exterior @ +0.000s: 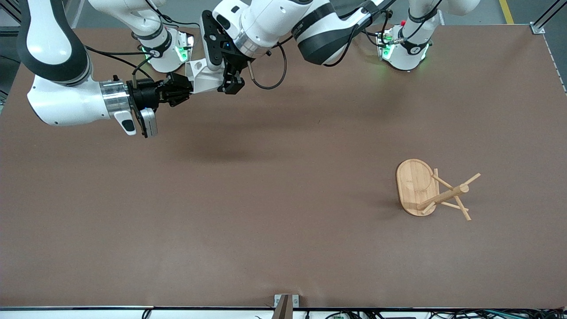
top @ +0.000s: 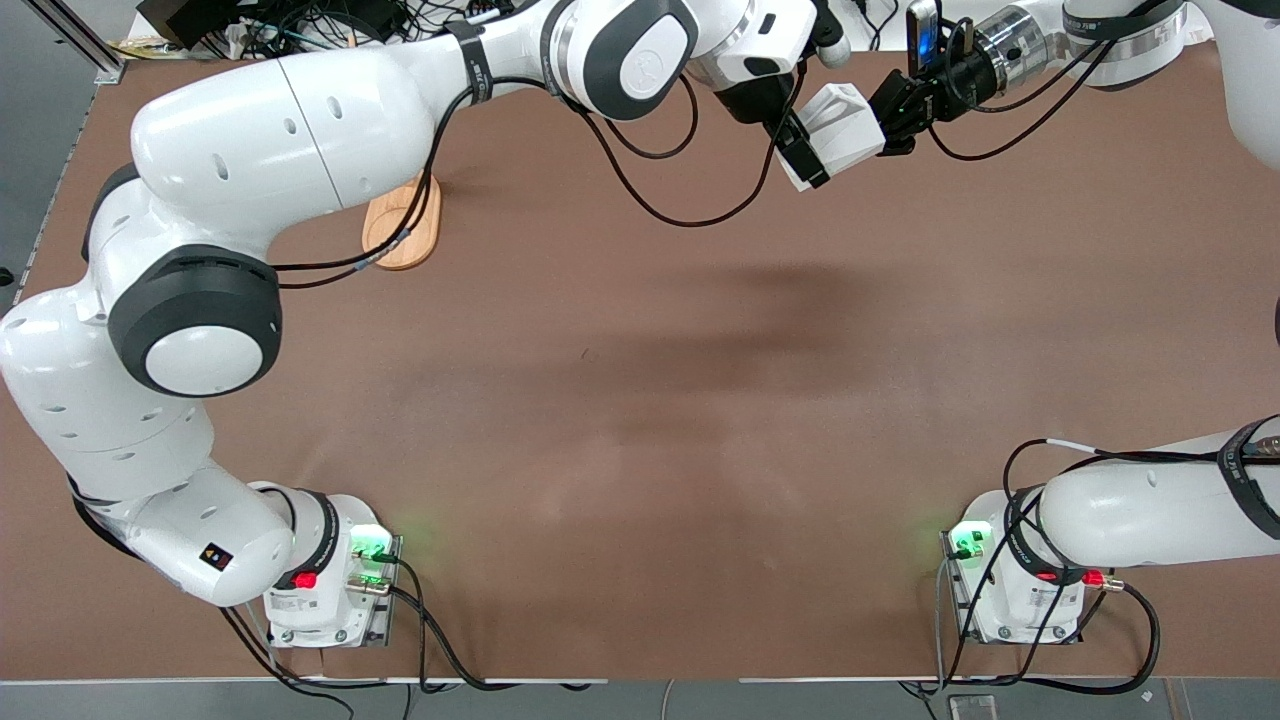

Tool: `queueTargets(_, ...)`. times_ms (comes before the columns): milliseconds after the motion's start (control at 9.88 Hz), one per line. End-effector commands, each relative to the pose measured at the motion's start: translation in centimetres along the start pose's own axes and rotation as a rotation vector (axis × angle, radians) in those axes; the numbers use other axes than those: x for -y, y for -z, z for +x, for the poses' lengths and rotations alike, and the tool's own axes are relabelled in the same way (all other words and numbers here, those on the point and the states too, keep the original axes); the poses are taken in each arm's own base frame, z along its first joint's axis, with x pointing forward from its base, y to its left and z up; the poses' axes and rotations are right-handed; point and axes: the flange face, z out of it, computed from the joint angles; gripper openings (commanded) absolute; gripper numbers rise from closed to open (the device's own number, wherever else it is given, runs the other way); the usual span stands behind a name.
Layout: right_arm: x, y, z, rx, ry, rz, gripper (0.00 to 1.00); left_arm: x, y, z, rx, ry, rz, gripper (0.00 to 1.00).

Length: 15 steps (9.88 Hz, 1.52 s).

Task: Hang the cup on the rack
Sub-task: 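Open the right gripper and withdraw it while the left gripper holds the cup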

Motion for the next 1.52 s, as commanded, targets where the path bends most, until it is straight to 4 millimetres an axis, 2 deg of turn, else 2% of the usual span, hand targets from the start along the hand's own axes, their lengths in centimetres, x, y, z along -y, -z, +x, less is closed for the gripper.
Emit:
queueTargets(0, 1.7, -0.6, -0.8, -0.013, -0.005, 0.025, 0.02, 0.2, -2.4, -0.9, 0.038, 0.005, -0.01, 0.0)
queueTargets(101, 1.7, -0.5, -0.8, -0.015, -0.008, 0.024, 0.02, 0.5, -1.7, -1.0, 0.042, 0.017, -0.003, 0.0)
queueTargets(203, 2.1, -0.4, -0.7, -0.016, -0.044, 0.023, 0.02, 1.0, 0.3, -1.3, 0.071, 0.052, 0.017, 0.0)
queueTargets(304, 2.6, -0.2, -0.5, -0.014, -0.105, 0.018, 0.27, 2.1, 1.7, -2.0, 0.114, 0.092, 0.039, 0.0)
queueTargets(405, 3.0, -0.6, -0.4, -0.006, -0.117, 0.001, 0.97, 2.9, 3.3, -2.6, 0.146, 0.156, 0.05, 0.0)
queueTargets(506, 2.7, 0.0, -0.5, -0.005, -0.119, -0.045, 1.0, 2.7, 4.2, -2.9, 0.174, 0.225, 0.055, 0.0)
queueTargets(608, 2.9, 1.7, -0.5, -0.015, -0.109, -0.12, 1.0, 2.4, 4.9, -3.2, 0.21, 0.28, 0.08, 0.0)
queueTargets(709, 3.1, 4.2, -0.5, -0.043, -0.107, -0.19, 1.0, 3.1, 5.9, -3.7, 0.242, 0.334, 0.136, 0.0)
queueTargets(810, 3.0, 7.1, -0.8, -0.078, -0.132, -0.28, 1.0, 4.5, 7.2, -4.8, 0.277, 0.418, 0.166, 0.0)
queueTargets(1013, 2.3, 13.8, -2.2, -0.143, -0.181, -0.544, 1.0, 9.4, 10.2, -7.8, 0.321, 0.565, 0.196, 0.0)
queueTargets(1215, -0.5, 21.5, -4.4, -0.263, -0.253, -0.757, 1.0, 13.7, 14.1, -10.8, 0.35, 0.694, 0.309, 0.01)
queueTargets(1316, -1.1, 24.8, -5.5, -0.321, -0.269, -0.896, 1.0, 15.6, 15.6, -12.5, 0.371, 0.77, 0.323, 0.01)
queueTargets(1418, -0.1, 27.2, -6.1, -0.355, -0.262, -0.984, 1.0, 16.8, 16.4, -13.9, 0.39, 0.846, 0.333, 0.0)
